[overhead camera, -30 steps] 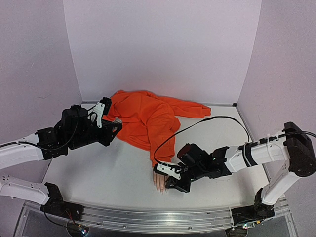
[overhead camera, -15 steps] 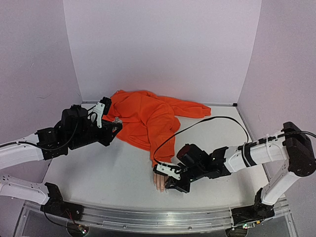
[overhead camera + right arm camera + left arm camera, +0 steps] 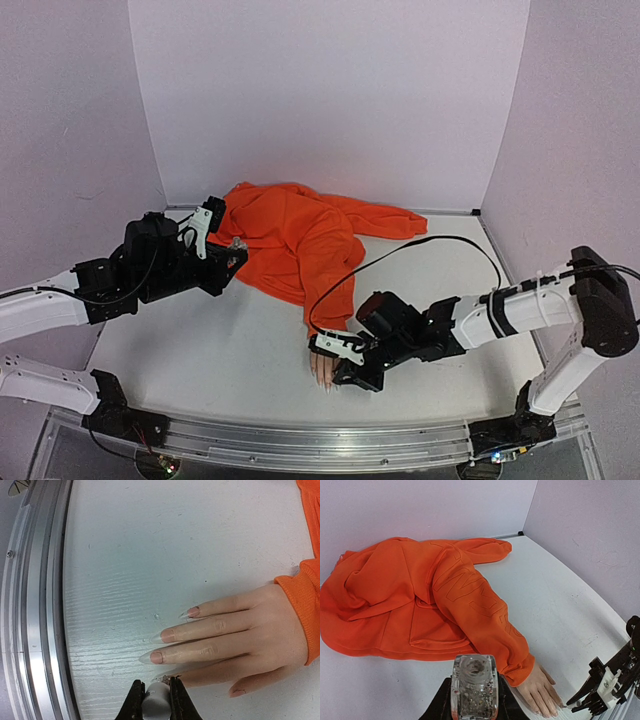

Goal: Paint the nails

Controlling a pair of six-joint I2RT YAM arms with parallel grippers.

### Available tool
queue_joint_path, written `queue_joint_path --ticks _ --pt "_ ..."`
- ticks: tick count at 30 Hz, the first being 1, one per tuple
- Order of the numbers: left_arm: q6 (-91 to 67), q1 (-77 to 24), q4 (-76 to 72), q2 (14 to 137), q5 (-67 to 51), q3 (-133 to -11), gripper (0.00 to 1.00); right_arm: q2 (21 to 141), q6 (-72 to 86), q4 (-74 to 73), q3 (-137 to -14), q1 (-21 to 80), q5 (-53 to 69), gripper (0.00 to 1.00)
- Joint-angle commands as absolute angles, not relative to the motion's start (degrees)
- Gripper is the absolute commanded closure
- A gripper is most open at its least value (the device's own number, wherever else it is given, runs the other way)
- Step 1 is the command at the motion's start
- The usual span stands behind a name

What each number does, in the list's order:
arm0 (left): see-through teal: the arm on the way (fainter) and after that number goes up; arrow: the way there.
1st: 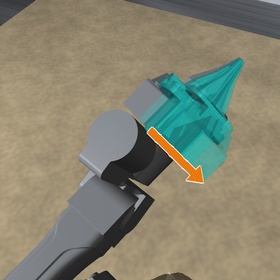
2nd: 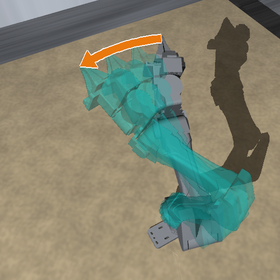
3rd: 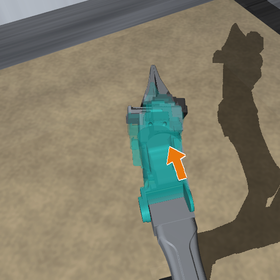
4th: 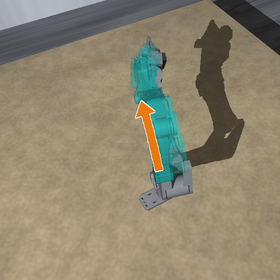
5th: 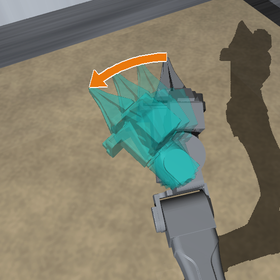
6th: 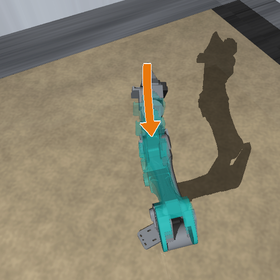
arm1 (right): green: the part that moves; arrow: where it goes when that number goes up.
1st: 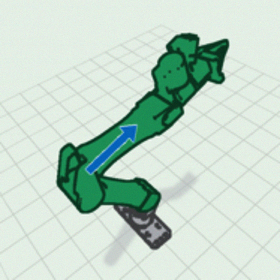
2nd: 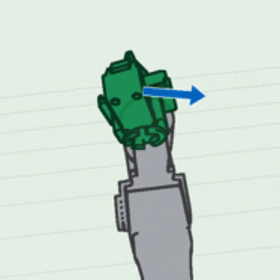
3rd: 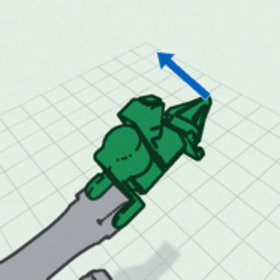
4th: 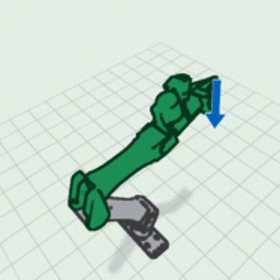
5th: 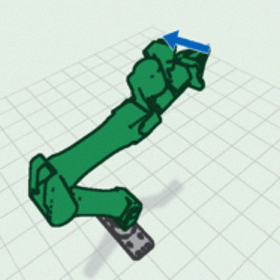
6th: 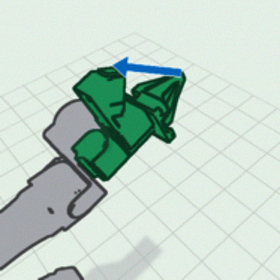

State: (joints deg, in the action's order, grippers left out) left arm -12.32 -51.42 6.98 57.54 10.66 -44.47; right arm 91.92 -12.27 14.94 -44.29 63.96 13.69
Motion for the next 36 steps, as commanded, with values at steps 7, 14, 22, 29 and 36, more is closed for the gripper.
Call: queue_joint_path --ticks 7,14,22,29,36 --pt "-12.59 -51.17 3.57 56.34 10.55 -44.60 1.00 93.07 -11.88 12.77 -46.74 64.25 16.47 1.00" --pt "-12.57 -51.15 3.52 56.42 10.58 -44.79 1.00 92.69 -12.03 12.17 -46.90 64.35 18.57 1.00" --pt "-12.48 -51.15 3.50 56.74 10.39 -45.16 1.00 87.49 -11.19 13.40 -45.63 64.34 15.27 1.00" --pt "-12.47 -51.16 3.52 56.93 10.26 -45.35 1.00 86.64 -11.29 16.34 -44.22 64.37 9.35 1.00" --pt "-12.40 -51.11 3.51 56.73 10.28 -45.53 1.00 89.20 -11.99 16.17 -44.98 64.34 10.32 1.00"
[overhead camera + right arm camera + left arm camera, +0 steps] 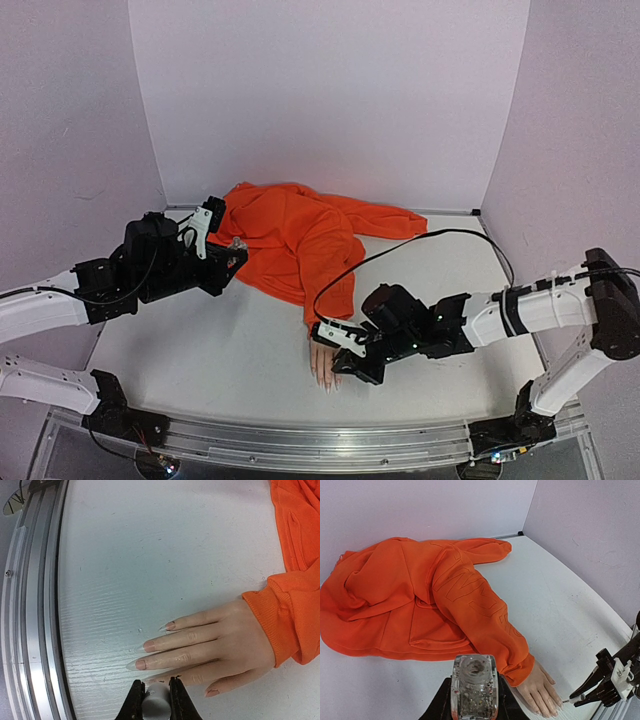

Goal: Paint the nails

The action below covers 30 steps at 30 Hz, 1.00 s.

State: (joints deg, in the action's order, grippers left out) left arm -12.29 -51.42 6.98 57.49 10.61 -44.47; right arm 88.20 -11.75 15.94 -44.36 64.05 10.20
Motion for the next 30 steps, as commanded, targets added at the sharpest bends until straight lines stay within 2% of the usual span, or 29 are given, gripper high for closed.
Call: queue_joint_path --ticks 1,30 --pt "-12.35 -51.10 3.51 56.73 10.32 -45.53 1.00 89.28 -12.00 16.17 -44.92 64.34 10.31 1.00" --pt "-12.44 -51.15 3.52 56.20 10.42 -44.74 1.00 91.84 -12.13 13.97 -46.36 64.35 11.82 1.00"
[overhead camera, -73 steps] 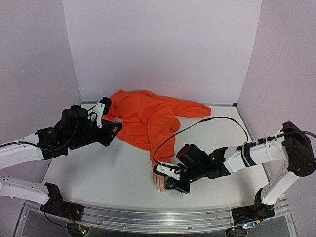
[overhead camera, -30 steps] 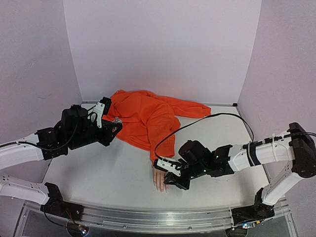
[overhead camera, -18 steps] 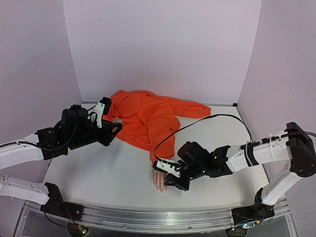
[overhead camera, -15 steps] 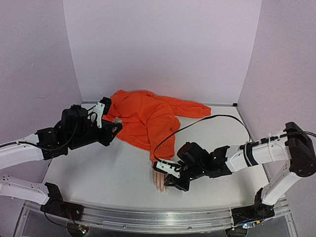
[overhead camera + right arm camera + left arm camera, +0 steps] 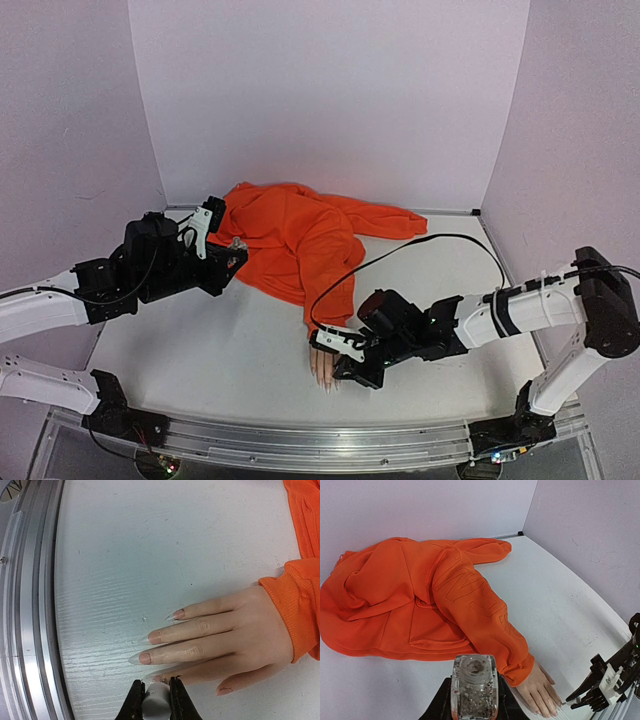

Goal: Paint the nails

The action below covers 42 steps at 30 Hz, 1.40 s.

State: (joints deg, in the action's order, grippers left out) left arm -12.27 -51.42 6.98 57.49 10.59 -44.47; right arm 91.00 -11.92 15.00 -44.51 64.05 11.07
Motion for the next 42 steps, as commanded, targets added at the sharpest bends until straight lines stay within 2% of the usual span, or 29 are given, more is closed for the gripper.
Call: queue_joint_path --ticks 1,28,42 --pt "-12.52 -51.11 3.52 56.21 10.38 -44.81 1.00 91.92 -12.13 13.97 -46.40 64.39 11.84 1.00" --pt "-12.39 -51.14 3.60 55.93 10.47 -44.71 1.00 93.78 -12.27 12.62 -47.55 64.38 15.10 1.00" --pt "-12.57 -51.20 3.56 55.99 10.21 -44.71 1.00 90.78 -11.99 12.60 -46.01 64.34 19.77 1.00"
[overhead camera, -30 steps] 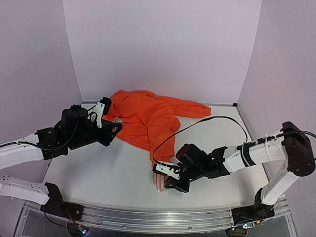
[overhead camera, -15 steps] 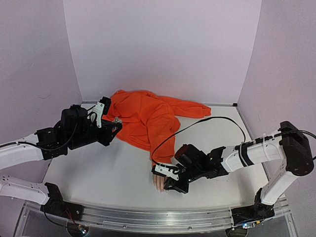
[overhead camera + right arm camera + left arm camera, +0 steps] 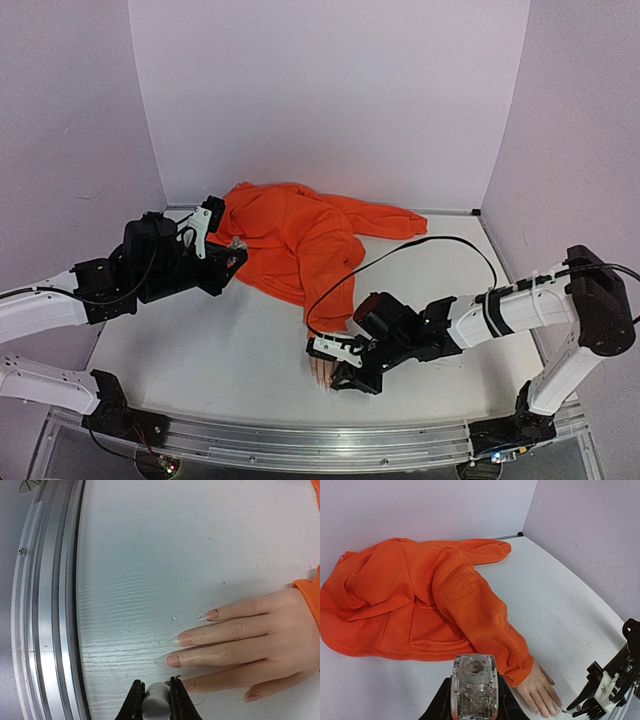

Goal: Paint the nails

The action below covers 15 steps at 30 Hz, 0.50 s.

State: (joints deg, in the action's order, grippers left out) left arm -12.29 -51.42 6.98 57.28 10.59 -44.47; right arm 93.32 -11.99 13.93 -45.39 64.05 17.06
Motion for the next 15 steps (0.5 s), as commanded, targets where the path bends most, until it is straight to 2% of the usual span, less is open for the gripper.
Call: queue_joint_path --ticks 1,6,15 --pt "-12.57 -51.16 3.53 55.99 10.21 -44.71 1.00 90.13 -11.91 12.76 -45.77 64.35 19.56 1.00" --pt "-12.66 -51.15 3.54 55.98 10.06 -44.74 1.00 88.59 -10.48 13.59 -45.03 64.34 9.98 1.00" --pt "-12.55 -51.15 3.55 56.04 10.14 -45.09 1.00 90.40 -10.64 13.65 -45.70 64.41 10.30 1.00"
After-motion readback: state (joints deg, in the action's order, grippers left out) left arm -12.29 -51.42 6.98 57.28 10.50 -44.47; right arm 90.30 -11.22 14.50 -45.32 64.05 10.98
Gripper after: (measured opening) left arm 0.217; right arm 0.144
